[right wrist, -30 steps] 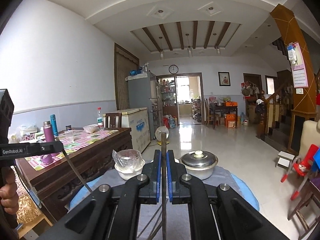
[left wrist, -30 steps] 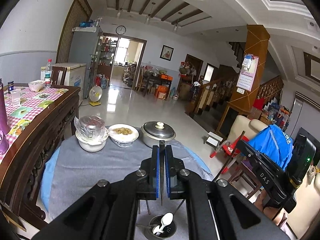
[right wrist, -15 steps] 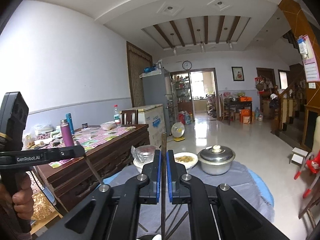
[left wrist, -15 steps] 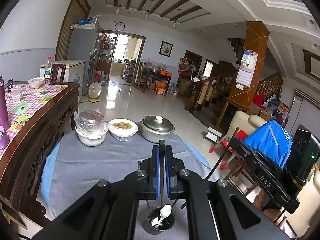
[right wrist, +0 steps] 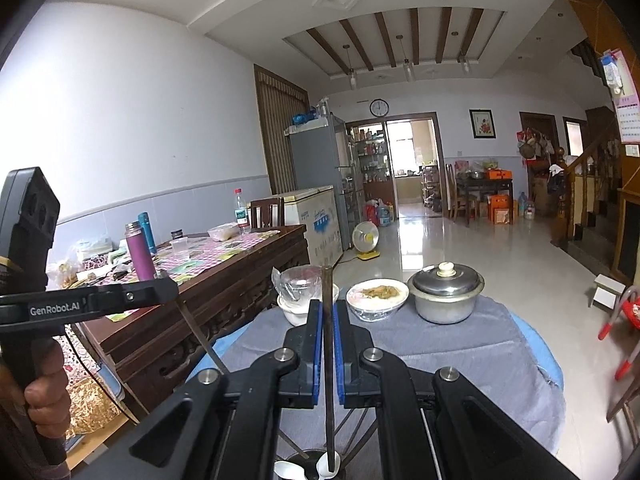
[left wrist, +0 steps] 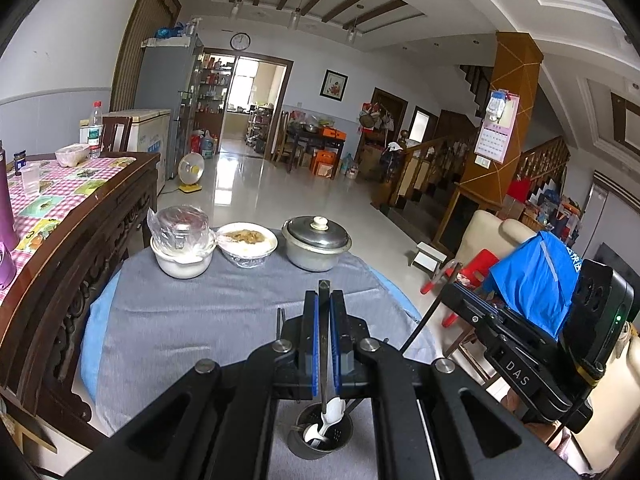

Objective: Organize utensils
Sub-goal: 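Lower both chopsticks into the holder and open both grippers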

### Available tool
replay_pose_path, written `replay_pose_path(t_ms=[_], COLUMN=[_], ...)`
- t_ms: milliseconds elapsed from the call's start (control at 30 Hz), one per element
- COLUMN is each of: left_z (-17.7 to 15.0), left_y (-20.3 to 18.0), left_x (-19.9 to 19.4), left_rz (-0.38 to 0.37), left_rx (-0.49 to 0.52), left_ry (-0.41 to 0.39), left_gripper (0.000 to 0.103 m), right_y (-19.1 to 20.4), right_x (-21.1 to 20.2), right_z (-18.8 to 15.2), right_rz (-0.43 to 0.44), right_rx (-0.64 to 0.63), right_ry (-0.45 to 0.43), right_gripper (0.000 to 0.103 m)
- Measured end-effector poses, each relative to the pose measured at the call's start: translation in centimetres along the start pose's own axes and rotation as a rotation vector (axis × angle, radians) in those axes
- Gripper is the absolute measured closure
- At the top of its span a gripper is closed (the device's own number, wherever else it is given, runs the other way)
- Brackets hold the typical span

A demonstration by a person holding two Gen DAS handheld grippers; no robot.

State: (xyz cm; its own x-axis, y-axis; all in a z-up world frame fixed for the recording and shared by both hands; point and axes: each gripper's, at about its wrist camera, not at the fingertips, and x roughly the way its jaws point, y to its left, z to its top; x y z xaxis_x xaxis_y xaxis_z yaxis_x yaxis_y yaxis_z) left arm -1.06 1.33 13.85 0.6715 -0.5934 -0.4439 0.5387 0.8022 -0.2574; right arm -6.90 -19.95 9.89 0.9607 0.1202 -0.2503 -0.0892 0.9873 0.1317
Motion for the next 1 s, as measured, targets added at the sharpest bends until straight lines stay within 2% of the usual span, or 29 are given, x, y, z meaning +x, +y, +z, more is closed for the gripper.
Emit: replay_pose_path(t_ms=[1000], left_z=[-2.1], left_y=[-0.2], left_x=[2.8], left_rz=[0.004], left_rx=[-0.022], left_ry=[0.090], left_gripper=[0.098], right_y=[-1.1], right_x=[1.7], right_z=[-2.2], right_rz=[-0.007], right_rx=[0.033], right_ry=[0.099], right_gripper=[0.097])
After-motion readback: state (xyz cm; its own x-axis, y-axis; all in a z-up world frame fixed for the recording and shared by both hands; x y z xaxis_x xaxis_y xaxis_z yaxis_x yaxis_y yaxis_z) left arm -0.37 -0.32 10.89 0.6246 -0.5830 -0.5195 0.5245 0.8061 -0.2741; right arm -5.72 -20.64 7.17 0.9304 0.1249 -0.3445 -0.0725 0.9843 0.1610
